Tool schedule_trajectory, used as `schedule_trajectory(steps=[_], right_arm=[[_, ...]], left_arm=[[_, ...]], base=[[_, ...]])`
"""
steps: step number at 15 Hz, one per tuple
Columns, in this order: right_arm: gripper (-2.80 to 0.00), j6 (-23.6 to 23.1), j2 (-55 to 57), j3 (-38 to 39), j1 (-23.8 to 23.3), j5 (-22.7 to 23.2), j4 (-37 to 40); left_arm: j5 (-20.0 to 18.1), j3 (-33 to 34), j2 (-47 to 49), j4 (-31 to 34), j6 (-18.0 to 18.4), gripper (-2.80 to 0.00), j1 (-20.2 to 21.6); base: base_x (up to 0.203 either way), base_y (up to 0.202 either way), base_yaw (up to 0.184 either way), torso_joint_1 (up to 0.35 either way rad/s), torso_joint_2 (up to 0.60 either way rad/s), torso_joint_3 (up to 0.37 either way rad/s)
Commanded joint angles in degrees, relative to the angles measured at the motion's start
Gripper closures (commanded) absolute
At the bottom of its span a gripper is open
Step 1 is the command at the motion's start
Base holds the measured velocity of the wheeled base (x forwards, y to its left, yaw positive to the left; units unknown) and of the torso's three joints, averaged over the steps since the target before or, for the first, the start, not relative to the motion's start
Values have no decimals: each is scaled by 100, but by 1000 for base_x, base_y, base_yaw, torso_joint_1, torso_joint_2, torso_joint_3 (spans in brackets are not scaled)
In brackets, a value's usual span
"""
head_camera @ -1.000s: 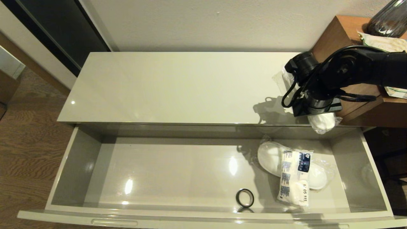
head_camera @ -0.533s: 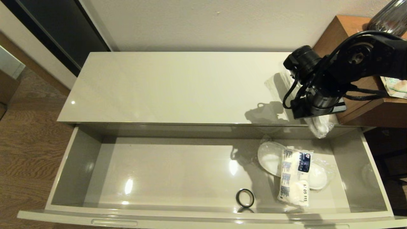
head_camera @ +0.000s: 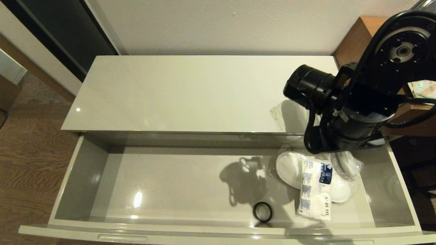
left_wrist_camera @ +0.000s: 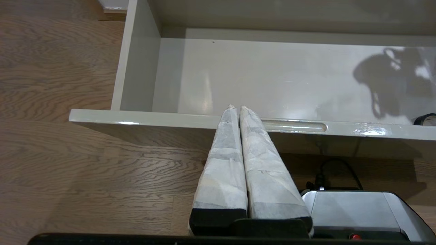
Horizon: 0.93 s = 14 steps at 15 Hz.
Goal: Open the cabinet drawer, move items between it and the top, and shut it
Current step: Put the disposable slippers in the drawer
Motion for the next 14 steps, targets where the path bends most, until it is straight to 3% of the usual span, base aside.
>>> schedule_trajectory(steps=[1, 7, 10, 12, 14], right_arm=[[0, 1426, 110, 208, 102, 82, 927], [0, 2365, 73, 1851, 120, 583, 999], [0, 2439, 17, 2650, 119, 869, 720], [0, 2437, 8, 3269, 119, 967, 119], [0, 2364, 222, 3371, 78, 989, -212]], left_arm=[[2, 0, 4, 1, 2, 0, -2], [2, 0, 8, 1, -3, 0, -2], [2, 0, 0, 1, 4, 0, -2], [2, 0, 4, 1, -1, 0, -2], [2, 0, 1, 1, -2, 0, -2]], base=[[0, 0, 0, 0, 0, 0], [0, 0, 0, 0, 0, 0], [0, 0, 0, 0, 0, 0], [0, 0, 0, 0, 0, 0], [0, 0, 0, 0, 0, 0]])
